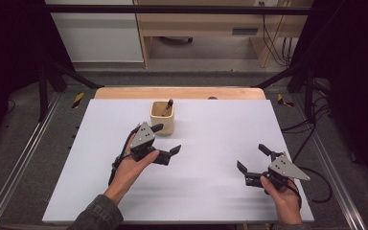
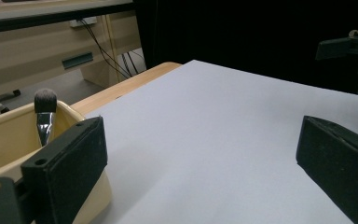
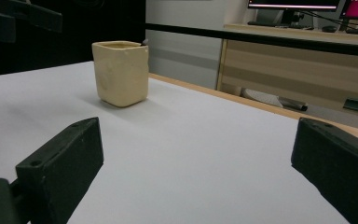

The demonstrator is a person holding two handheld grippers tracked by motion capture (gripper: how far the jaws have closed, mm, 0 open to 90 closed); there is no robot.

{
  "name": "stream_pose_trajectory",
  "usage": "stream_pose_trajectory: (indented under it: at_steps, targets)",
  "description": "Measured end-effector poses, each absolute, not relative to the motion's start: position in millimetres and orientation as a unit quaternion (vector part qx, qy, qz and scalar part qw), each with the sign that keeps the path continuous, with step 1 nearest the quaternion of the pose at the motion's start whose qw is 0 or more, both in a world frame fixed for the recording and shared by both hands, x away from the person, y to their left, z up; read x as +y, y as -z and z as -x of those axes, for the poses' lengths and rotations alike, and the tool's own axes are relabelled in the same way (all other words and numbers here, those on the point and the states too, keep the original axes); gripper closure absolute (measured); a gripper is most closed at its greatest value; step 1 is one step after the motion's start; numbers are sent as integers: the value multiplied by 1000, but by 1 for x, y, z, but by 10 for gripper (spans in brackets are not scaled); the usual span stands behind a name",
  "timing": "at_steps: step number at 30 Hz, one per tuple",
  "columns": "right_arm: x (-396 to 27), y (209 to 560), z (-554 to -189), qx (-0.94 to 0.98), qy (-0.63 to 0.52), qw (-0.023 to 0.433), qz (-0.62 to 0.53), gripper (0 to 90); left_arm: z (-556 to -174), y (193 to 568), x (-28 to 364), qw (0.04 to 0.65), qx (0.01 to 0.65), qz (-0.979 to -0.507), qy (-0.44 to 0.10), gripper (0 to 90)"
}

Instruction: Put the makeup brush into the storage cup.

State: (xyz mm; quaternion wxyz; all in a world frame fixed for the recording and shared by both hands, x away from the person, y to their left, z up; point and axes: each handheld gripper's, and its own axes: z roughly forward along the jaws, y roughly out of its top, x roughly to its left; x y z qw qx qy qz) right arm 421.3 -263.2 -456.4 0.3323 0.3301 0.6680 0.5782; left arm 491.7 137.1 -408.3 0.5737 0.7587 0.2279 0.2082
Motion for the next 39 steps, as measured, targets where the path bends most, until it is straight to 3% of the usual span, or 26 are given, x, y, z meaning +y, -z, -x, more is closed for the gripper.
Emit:
stream_pose_trajectory:
  at_steps: [39]
  targets:
    - [-263,458,-420,672,-574,332,-331,27,-465,437,183,582,240,-745,-221,17]
